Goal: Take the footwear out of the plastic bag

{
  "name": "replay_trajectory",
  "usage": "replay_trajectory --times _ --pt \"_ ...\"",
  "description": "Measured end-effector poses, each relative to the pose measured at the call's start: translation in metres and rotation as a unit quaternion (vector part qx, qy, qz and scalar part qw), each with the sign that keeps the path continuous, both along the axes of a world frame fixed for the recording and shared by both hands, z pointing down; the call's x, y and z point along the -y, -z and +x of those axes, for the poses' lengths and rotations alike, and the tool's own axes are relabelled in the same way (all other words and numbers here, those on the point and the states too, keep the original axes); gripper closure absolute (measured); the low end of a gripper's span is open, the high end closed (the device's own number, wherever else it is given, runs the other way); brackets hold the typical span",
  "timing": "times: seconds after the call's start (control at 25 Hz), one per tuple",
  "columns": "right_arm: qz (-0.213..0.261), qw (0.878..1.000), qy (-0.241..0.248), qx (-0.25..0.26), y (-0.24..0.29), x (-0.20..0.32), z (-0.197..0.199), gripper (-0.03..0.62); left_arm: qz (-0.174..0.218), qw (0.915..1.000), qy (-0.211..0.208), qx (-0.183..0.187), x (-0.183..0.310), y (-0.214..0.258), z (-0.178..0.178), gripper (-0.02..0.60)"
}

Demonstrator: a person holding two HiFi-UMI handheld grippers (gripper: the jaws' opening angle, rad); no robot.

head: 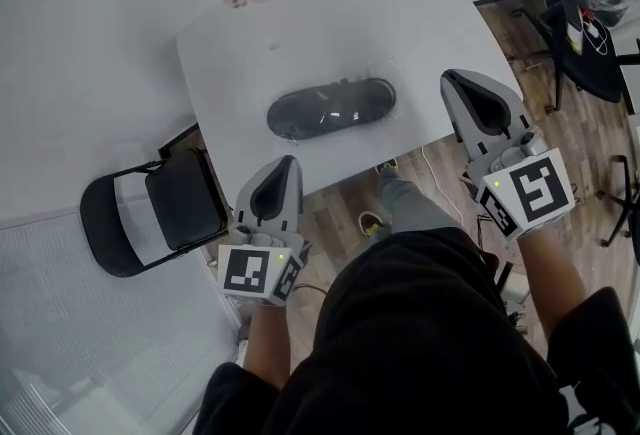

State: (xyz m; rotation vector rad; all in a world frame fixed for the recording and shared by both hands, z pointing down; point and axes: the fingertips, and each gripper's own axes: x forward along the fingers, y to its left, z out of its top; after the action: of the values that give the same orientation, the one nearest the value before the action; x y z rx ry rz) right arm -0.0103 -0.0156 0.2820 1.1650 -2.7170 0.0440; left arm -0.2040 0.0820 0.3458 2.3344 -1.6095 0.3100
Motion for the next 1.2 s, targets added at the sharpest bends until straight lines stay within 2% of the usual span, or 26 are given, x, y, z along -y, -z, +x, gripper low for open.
replay_trajectory --times 0.12,0.28,0.32,0.36,0.4,0.52,0.6,0.64,0.76,0.84,1.08,1.2 --pt "0.002 1.0 0.007 0.002 0.0 0.025 -0.005 0.574 -0.051 0.9969 -0.05 0.034 0.028 -0.027 -0.011 0.557" --pt "0.004 1.0 0.013 0.003 -0.001 0.059 -0.008 0.574 -0.114 0.9838 -0.107 0.088 0.073 -0.058 -0.028 0.554" --pt "0.005 1.0 0.015 0.003 -0.001 0.066 -0.008 0.574 -0.13 0.9781 -0.126 0.102 0.082 -0.066 -0.029 0.499" --pt "0.006 1.0 0.018 0.003 -0.002 0.072 -0.008 0.574 -0.15 0.9705 -0.149 0.116 0.089 -0.076 -0.029 0.315" --pt "0.007 1.0 0.02 0.003 -0.004 0.077 -0.009 0.574 -0.17 0.9615 -0.173 0.13 0.095 -0.086 -0.028 0.236" --pt "0.004 1.0 0.028 0.003 -0.011 0.093 -0.01 0.574 -0.203 0.9379 -0.221 0.174 0.112 -0.117 -0.025 0.218" --pt "0.004 0.999 0.035 0.003 -0.012 0.106 -0.011 0.574 -0.228 0.9185 -0.25 0.204 0.123 -0.14 -0.025 0.202" --pt "0.005 0.999 0.038 0.003 -0.012 0.112 -0.011 0.574 -0.246 0.9055 -0.266 0.22 0.127 -0.153 -0.025 0.193" --pt "0.014 0.999 0.051 -0.009 -0.014 0.126 -0.009 0.574 -0.304 0.8581 -0.315 0.268 0.131 -0.195 -0.033 0.158" --pt "0.021 0.998 0.056 -0.019 -0.014 0.135 -0.007 0.574 -0.34 0.83 -0.344 0.277 0.128 -0.215 -0.037 0.139" --pt "0.026 0.997 0.068 -0.031 -0.018 0.156 -0.007 0.574 -0.449 0.7717 -0.406 0.194 0.101 -0.236 -0.024 0.135" --pt "0.023 0.997 0.072 -0.029 -0.021 0.163 -0.007 0.574 -0.488 0.751 -0.427 0.126 0.08 -0.229 -0.01 0.135"
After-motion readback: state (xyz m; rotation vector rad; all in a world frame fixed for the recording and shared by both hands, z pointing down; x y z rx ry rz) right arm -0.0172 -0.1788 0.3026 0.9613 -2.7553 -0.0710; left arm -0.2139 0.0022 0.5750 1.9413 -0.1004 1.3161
